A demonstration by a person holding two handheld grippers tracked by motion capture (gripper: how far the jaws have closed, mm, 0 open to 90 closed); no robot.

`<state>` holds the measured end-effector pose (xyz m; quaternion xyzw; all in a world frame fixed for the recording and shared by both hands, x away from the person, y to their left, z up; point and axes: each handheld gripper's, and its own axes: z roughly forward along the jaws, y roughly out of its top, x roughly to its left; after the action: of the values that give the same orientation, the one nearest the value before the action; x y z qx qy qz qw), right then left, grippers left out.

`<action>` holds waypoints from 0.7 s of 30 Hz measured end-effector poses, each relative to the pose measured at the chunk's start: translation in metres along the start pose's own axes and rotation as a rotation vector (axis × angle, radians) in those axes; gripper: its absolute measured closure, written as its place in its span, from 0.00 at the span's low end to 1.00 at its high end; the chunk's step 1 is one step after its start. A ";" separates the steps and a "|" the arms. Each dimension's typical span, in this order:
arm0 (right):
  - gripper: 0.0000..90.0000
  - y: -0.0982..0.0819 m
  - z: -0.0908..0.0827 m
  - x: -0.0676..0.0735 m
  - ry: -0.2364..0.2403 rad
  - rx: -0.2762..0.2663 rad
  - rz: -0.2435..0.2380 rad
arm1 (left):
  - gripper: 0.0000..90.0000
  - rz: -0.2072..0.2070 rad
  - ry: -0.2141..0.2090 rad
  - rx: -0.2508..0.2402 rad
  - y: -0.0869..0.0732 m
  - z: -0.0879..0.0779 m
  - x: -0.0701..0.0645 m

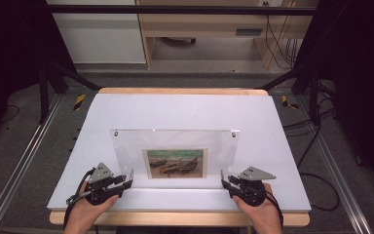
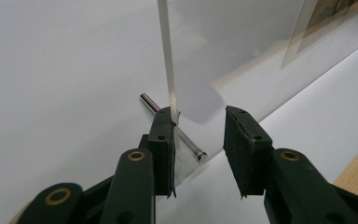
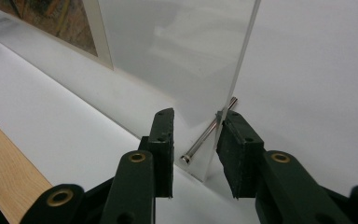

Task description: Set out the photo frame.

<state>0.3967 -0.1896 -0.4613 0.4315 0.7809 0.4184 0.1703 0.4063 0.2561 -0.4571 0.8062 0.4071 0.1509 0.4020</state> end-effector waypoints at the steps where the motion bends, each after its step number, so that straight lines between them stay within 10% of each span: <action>1: 0.75 0.000 0.000 -0.001 0.003 0.002 -0.001 | 0.71 0.004 -0.003 0.002 0.000 0.000 0.001; 12: 0.73 0.001 0.000 -0.001 0.005 0.002 -0.003 | 0.70 0.006 -0.008 -0.001 0.000 0.000 0.001; 21: 0.43 0.005 0.003 0.004 -0.017 -0.029 -0.037 | 0.39 0.013 0.014 -0.027 0.002 0.005 -0.003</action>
<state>0.3987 -0.1831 -0.4584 0.4180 0.7810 0.4228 0.1911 0.4084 0.2503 -0.4587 0.8022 0.4027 0.1647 0.4088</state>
